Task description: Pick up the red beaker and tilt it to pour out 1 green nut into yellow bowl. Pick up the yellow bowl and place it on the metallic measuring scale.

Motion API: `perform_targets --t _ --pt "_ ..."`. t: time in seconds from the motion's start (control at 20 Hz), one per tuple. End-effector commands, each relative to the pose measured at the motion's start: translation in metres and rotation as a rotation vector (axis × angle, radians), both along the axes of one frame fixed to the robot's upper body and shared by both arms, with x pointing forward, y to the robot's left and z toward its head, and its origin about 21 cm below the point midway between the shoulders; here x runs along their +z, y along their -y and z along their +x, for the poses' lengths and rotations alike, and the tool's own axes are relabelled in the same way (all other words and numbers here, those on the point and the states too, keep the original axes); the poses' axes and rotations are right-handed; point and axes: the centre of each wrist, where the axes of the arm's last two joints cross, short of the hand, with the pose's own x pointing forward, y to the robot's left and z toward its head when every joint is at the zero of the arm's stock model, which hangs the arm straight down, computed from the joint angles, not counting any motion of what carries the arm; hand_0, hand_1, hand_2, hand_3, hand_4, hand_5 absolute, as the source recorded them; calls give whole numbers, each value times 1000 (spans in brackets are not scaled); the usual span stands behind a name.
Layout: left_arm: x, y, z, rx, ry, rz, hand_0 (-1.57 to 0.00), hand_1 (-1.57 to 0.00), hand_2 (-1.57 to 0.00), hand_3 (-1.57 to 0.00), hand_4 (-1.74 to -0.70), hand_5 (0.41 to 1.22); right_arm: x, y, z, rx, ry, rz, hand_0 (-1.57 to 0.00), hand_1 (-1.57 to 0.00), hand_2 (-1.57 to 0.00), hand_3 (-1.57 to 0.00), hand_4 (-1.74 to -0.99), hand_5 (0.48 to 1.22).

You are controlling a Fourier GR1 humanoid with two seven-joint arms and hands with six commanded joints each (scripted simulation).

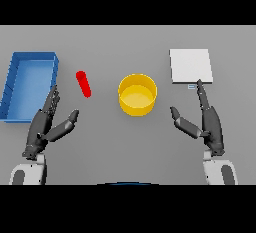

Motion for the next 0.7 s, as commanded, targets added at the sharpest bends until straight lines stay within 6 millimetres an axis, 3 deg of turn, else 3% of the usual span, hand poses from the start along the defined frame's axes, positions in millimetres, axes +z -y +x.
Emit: perform_targets --t 0.0,0.15,0.65 --pt "2 1 4 -3 -8 18 1 1 1 1 -1161 602 -2 -2 -2 7 -6 4 1 1 1 1 -1192 600" --pt "-9 8 14 -11 -32 33 1 1 1 1 -1170 605 -1 3 -5 23 3 39 1 1 1 1 -1224 611" --pt "-29 22 77 -23 -34 83 1 1 1 1 -1262 668 -1 0 -3 30 0 39 1 1 1 1 -1278 634"
